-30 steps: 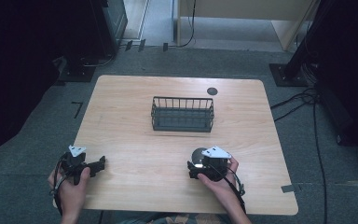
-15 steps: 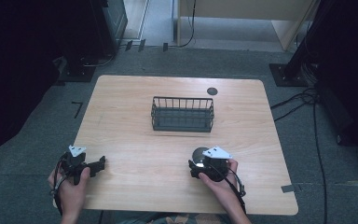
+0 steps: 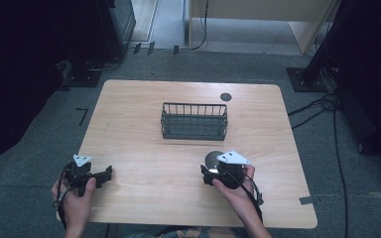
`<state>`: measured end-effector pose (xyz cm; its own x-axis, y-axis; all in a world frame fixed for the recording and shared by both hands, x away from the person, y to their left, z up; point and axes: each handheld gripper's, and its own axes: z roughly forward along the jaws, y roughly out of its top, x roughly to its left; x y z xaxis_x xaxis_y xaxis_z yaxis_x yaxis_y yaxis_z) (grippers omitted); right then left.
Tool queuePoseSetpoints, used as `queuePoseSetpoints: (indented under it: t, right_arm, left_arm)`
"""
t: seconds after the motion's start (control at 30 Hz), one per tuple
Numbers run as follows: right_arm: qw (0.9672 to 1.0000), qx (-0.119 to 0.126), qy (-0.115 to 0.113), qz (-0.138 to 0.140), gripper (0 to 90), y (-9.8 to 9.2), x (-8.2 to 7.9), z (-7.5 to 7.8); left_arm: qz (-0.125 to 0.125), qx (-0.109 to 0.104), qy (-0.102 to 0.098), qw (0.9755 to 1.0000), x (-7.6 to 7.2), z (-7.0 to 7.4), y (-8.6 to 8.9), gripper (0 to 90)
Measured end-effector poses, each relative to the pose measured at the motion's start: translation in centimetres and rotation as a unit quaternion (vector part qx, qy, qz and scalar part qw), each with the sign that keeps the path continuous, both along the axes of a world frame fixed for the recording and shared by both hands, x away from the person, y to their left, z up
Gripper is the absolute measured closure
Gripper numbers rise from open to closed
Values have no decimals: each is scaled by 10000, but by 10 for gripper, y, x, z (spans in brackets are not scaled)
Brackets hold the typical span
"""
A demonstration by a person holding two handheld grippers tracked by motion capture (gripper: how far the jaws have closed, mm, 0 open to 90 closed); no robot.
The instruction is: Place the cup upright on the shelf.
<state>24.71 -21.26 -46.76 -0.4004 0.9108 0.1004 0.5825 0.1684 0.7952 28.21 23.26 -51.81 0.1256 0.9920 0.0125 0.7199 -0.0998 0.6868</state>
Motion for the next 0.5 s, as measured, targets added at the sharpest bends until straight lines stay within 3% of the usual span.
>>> queuePoseSetpoints:
  t: [0.5]
  right_arm:
    - [9996, -90, -241, 113, 173, 5, 16, 28]
  left_arm:
    - [-1, 0, 0, 10000, 0, 0, 0, 0]
